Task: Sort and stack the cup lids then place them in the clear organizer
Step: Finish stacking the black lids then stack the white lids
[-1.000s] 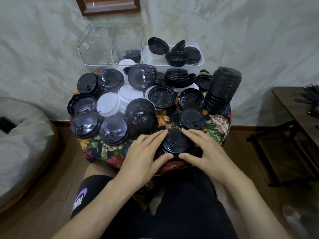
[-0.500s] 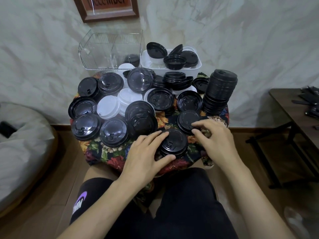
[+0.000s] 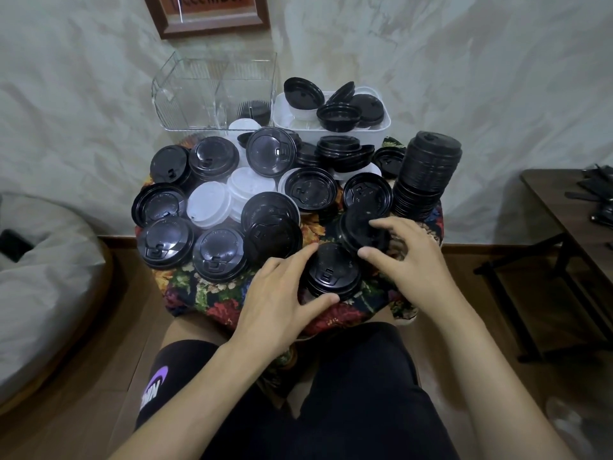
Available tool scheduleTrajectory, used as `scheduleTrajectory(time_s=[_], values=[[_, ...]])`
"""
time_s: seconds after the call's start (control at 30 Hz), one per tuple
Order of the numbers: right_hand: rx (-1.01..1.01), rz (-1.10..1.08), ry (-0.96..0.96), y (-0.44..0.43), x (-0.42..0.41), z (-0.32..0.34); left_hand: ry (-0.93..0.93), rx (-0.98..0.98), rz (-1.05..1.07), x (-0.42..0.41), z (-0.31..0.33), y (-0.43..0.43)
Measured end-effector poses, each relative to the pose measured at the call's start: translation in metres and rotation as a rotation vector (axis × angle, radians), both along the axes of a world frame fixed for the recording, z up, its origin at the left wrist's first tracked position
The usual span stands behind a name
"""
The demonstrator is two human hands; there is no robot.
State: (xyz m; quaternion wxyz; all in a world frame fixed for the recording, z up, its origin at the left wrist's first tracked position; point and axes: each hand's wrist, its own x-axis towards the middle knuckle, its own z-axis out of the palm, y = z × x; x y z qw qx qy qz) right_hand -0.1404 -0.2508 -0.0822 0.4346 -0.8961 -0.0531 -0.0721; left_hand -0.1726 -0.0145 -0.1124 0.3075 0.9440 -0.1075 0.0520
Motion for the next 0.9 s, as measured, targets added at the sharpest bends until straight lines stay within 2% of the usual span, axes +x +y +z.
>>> scheduleTrajectory(time_s=[0.07,0.17,0.33,0.6,0.9], values=[[0.016,0.141,0.064,0.004,-0.007,0.003,0.02,0.009,0.013,0.002,0.0,0.0],[-0.091,0.254,0.173,0.009,-0.012,0.003,0.019,-0.004,0.016,0.002,-0.001,0.0],[-0.094,0.28,0.22,0.008,-0.013,0.002,-0.007,-0.026,0.005,0.002,-0.002,0.001],[-0.125,0.242,0.142,0.021,-0.014,0.0,0.065,-0.057,0.022,0.002,0.0,0.002],[-0.054,0.315,0.222,0.013,-0.011,0.001,0.034,-0.058,-0.022,0.002,0.003,0.003]])
